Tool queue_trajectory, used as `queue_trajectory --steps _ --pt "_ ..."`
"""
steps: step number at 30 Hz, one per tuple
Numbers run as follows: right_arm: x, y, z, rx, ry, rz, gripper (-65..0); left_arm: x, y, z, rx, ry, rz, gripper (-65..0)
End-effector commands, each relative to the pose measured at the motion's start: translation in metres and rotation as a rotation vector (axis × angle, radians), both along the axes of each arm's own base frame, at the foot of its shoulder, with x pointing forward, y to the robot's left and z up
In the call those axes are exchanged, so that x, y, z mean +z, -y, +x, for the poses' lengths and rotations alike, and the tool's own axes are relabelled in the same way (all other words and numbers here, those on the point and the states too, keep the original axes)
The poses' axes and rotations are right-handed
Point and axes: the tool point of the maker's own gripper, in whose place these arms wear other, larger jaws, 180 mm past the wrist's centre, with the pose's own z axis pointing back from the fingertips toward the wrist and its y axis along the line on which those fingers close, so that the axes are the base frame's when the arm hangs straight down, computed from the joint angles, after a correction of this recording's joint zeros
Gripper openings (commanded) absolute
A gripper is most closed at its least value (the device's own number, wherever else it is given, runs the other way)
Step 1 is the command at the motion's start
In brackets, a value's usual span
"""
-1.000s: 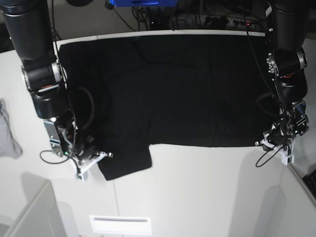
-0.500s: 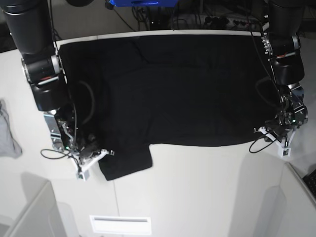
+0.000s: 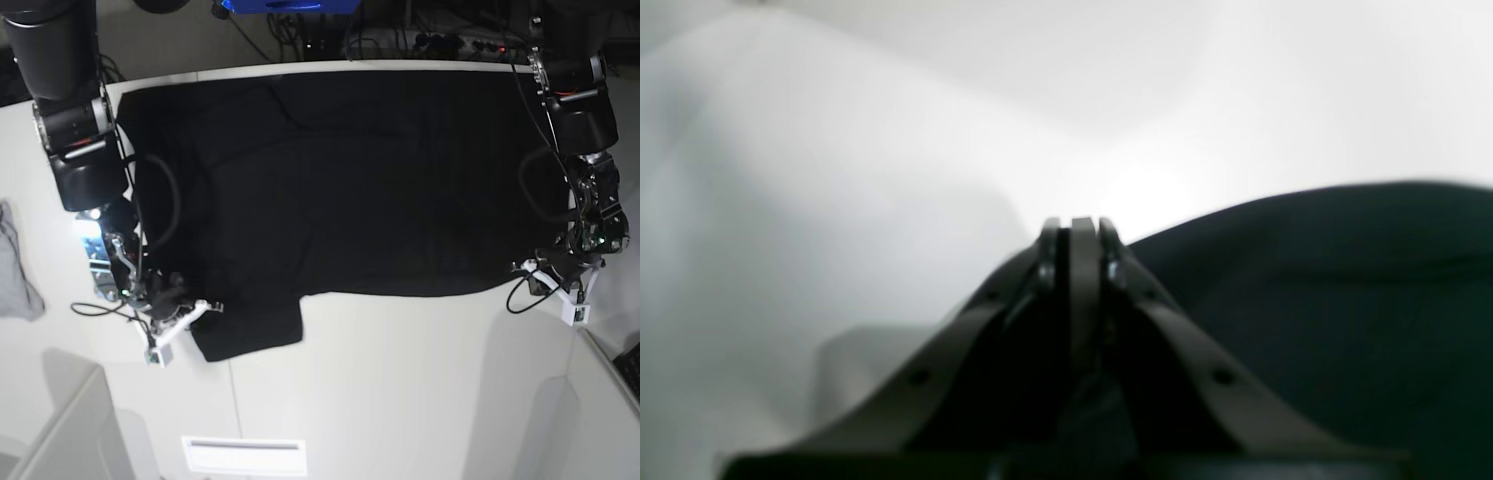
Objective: Fold the T-shirt properly
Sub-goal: 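Lift the hem with both grippers and fold it toward the collar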
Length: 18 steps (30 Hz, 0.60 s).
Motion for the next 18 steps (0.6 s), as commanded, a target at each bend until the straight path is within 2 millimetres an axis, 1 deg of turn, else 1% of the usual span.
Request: queue_trajectory --steps 1,3,5,7,8,10,12,15,18 --pt "0.022 0.008 0.014 -0.002 0.068 -0.005 -65.0 0.021 -0.008 0.008 0.003 0.062 0.012 -65.0" --pt "0.021 0.008 0.010 0.004 0.071 -0.006 -65.0 0.024 -0.009 0.004 -0.006 0.070 0.022 -65.0" --pt "0.021 0.006 0.007 0.012 0.075 -0.006 -65.0 0.021 -0.007 -0.002 -0.016 0.061 0.028 -65.0" --pt "0.022 0.011 0.003 0.016 0.080 -0.012 -65.0 0.023 -0.013 -0.010 0.002 0.052 0.031 -65.0" --pt "0.022 0.009 0.001 0.021 0.083 -0.010 -65.0 0.028 -0.021 -0.013 0.026 0.065 0.031 -65.0" --pt "0.025 0.013 -0.003 0.011 0.098 0.000 -65.0 0.042 -0.031 -0.021 0.055 0.092 0.045 -65.0" --pt "0.030 0.015 -0.005 -0.007 0.118 0.021 -65.0 0.048 -0.035 -0.030 0.059 0.092 0.065 -65.0" --pt "0.032 0.015 -0.012 -0.013 0.122 0.041 -65.0 0.054 -0.032 -0.039 0.044 0.104 0.090 -65.0" --pt "0.033 0.015 -0.021 -0.016 0.115 0.057 -65.0 0.051 -0.025 -0.047 0.030 0.104 0.096 -65.0"
